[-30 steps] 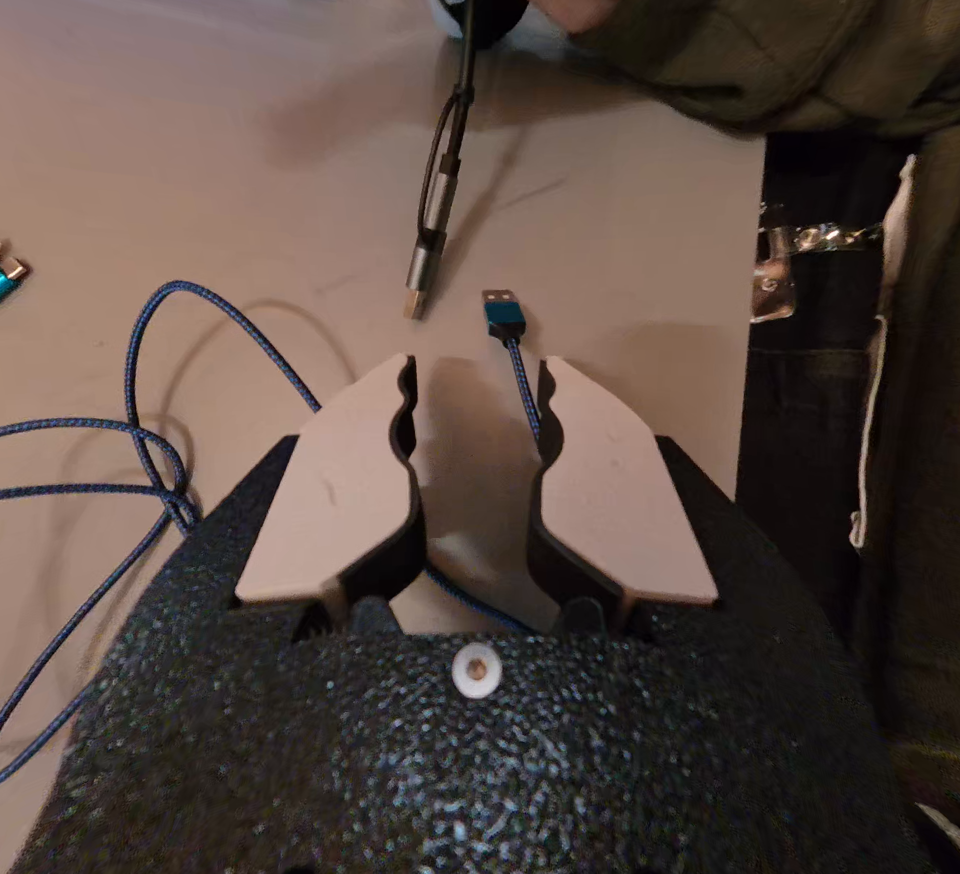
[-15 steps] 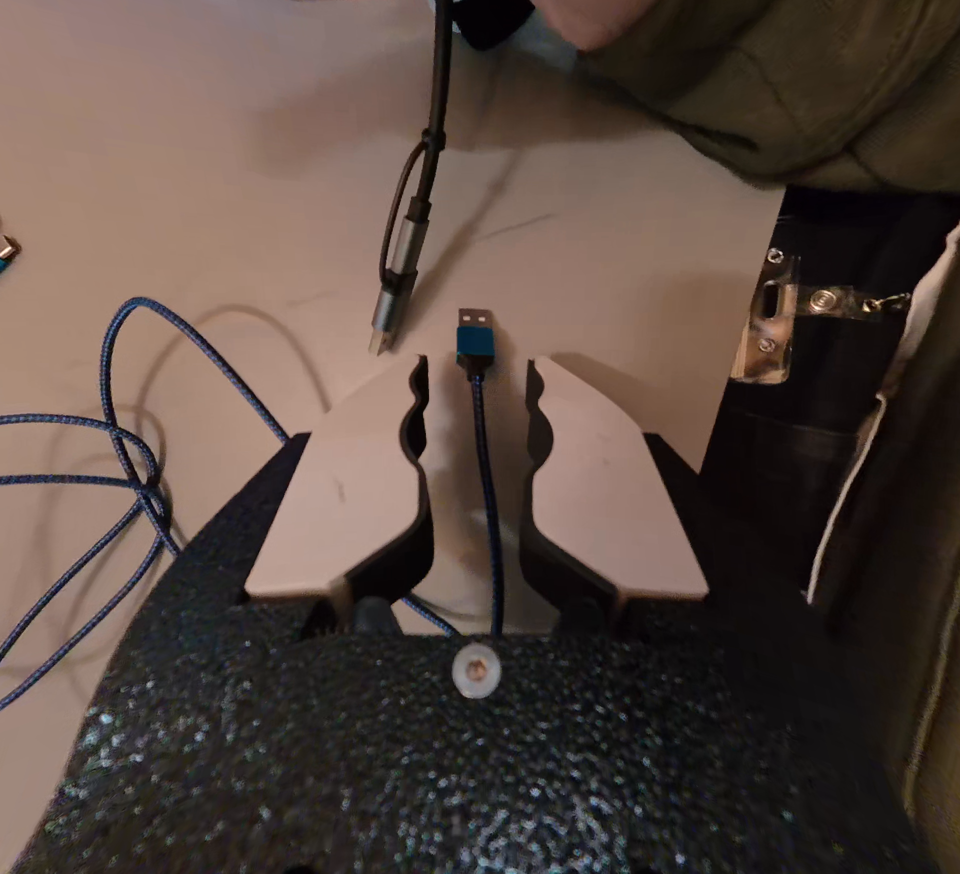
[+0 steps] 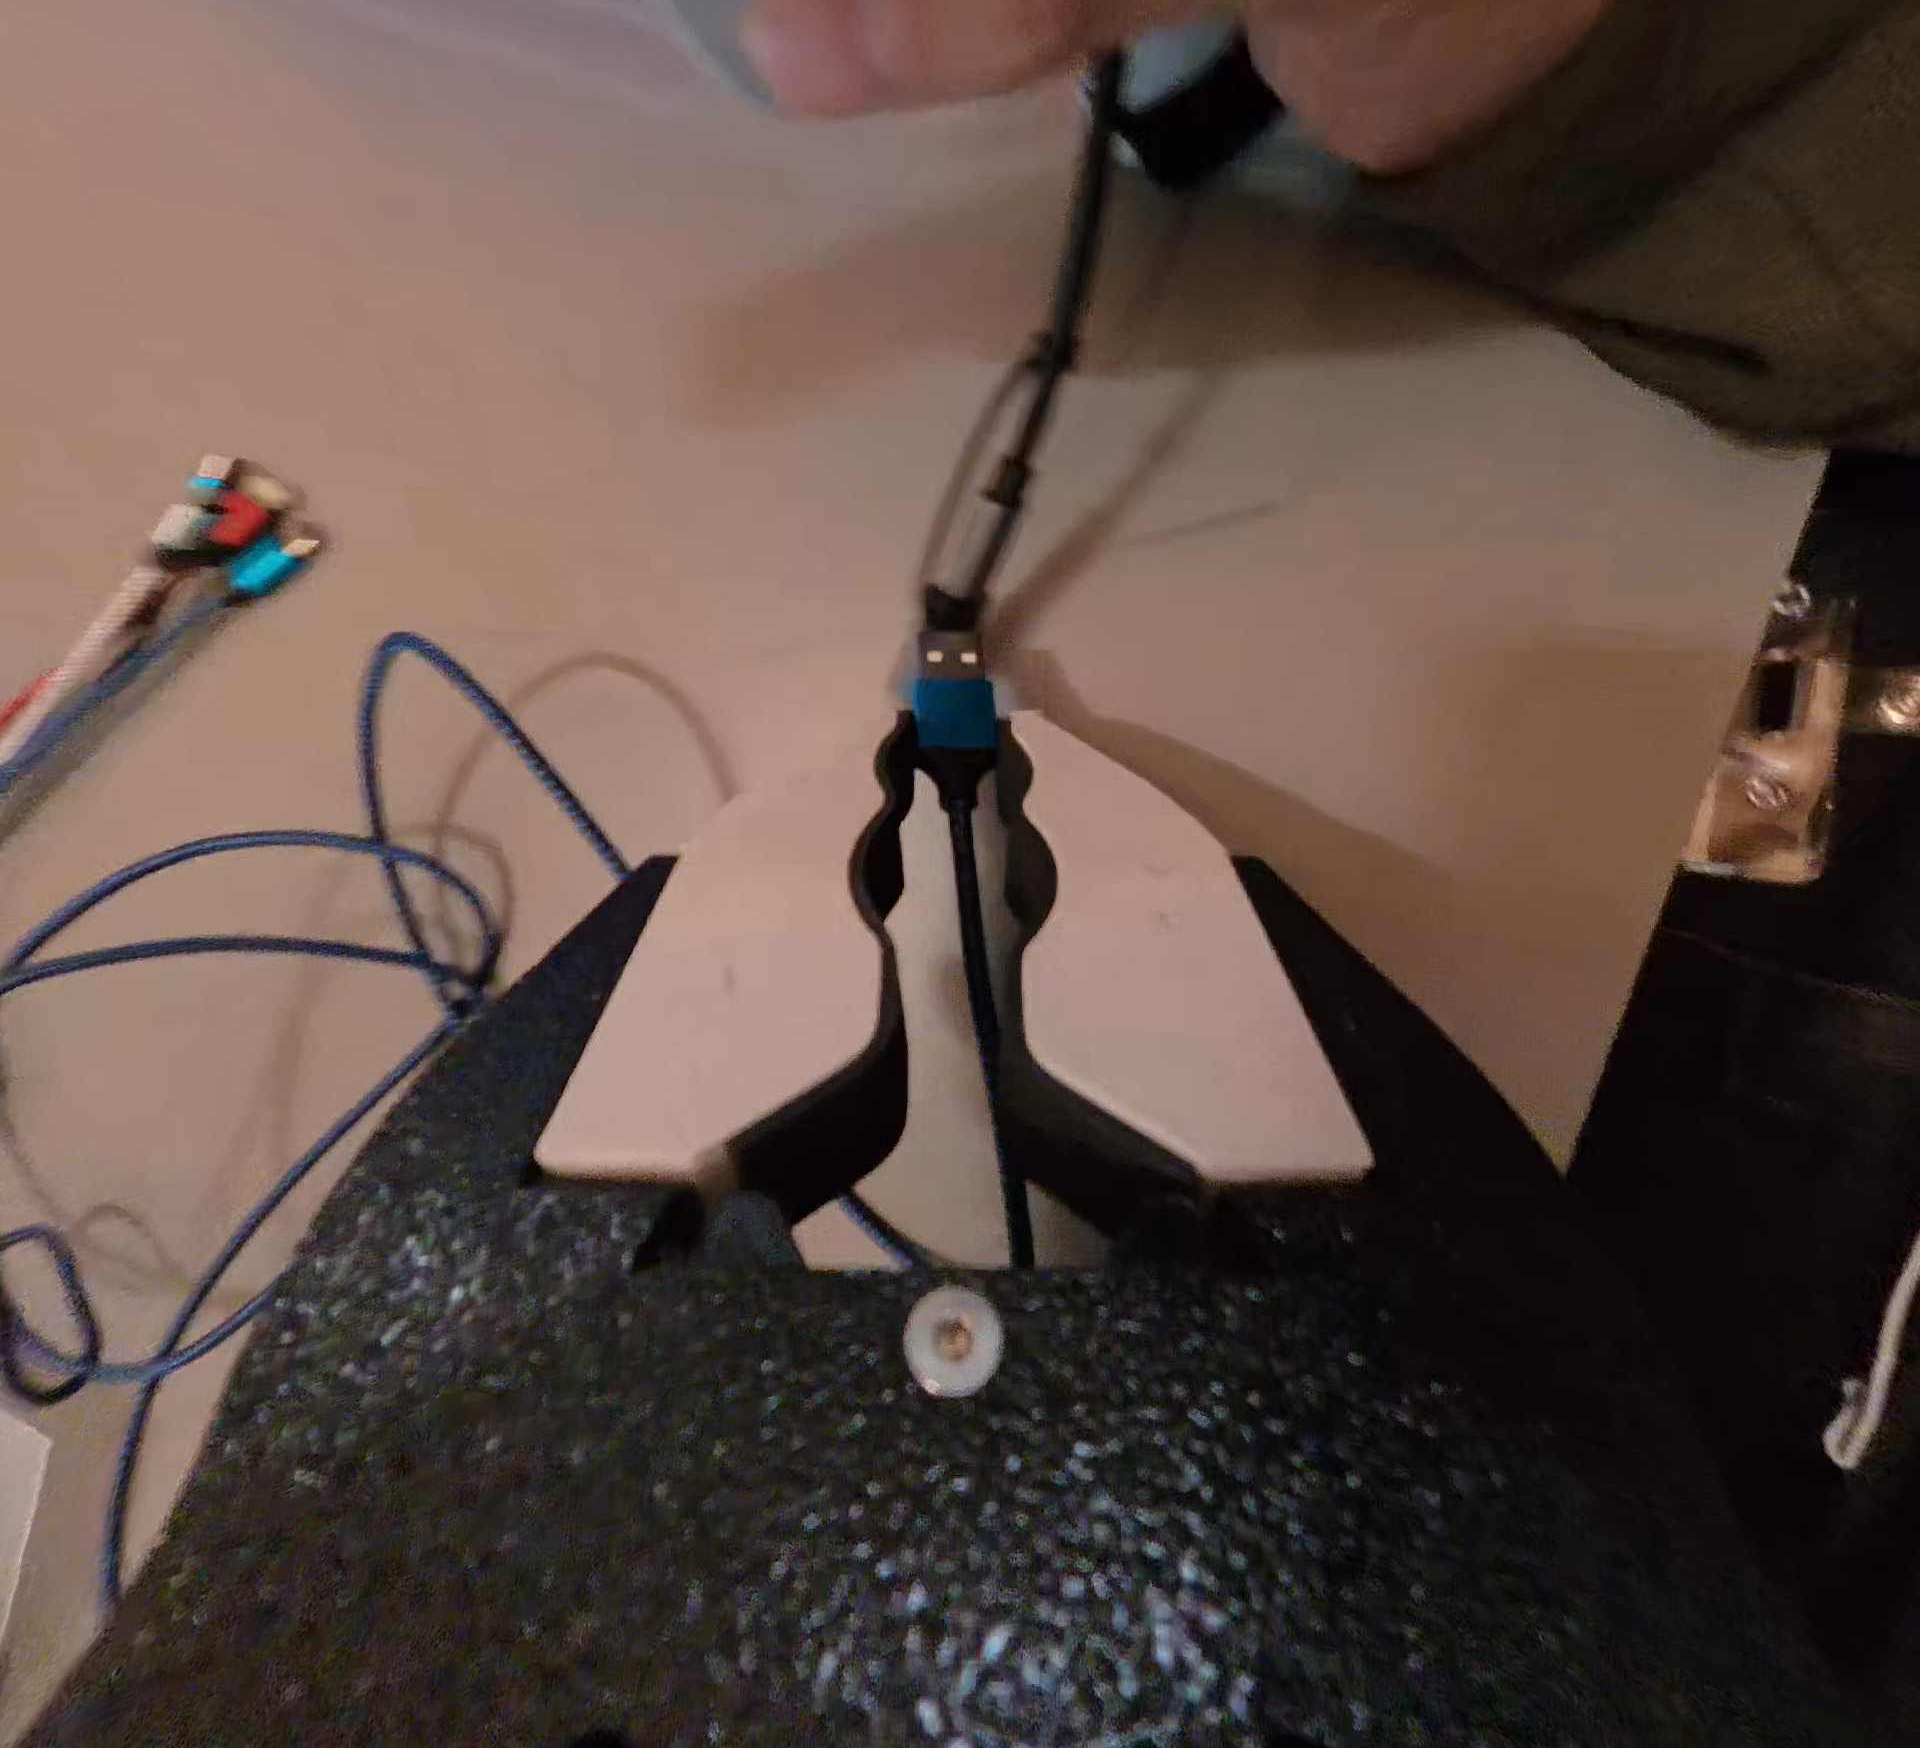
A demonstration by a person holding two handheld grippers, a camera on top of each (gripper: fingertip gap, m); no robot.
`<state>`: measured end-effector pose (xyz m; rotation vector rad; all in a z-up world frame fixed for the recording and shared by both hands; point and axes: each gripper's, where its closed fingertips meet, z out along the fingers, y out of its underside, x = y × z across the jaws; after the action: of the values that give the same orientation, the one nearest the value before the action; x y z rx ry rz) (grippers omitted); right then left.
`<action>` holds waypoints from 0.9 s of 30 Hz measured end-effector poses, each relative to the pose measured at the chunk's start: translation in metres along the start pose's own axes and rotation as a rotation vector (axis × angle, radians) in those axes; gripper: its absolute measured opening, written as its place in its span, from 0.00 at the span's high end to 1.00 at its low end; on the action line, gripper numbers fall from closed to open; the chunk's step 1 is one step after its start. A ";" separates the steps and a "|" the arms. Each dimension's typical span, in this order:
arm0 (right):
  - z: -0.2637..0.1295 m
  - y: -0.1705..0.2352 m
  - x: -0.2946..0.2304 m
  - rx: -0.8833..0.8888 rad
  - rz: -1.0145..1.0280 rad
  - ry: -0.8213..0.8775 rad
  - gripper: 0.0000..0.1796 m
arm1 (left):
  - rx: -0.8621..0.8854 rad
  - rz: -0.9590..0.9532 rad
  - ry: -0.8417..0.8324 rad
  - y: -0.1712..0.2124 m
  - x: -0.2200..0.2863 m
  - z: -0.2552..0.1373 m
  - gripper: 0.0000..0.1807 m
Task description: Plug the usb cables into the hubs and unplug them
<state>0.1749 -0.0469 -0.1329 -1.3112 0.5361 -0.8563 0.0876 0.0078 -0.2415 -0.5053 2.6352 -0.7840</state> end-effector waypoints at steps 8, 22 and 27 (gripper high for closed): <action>0.005 0.008 0.004 -0.065 0.158 -0.073 0.80 | 0.278 -0.251 -0.131 -0.037 -0.086 -0.055 0.92; 0.025 0.017 -0.017 -0.122 0.191 -0.164 0.80 | 0.340 -0.334 -0.100 -0.043 -0.112 -0.049 0.92; 0.032 0.018 -0.033 -0.133 0.134 -0.184 0.80 | 0.379 -0.366 -0.143 -0.038 -0.122 -0.060 0.92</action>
<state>0.1842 -0.0010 -0.1481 -1.4417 0.5353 -0.5913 0.1788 0.0567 -0.1456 -0.9062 2.2138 -1.2710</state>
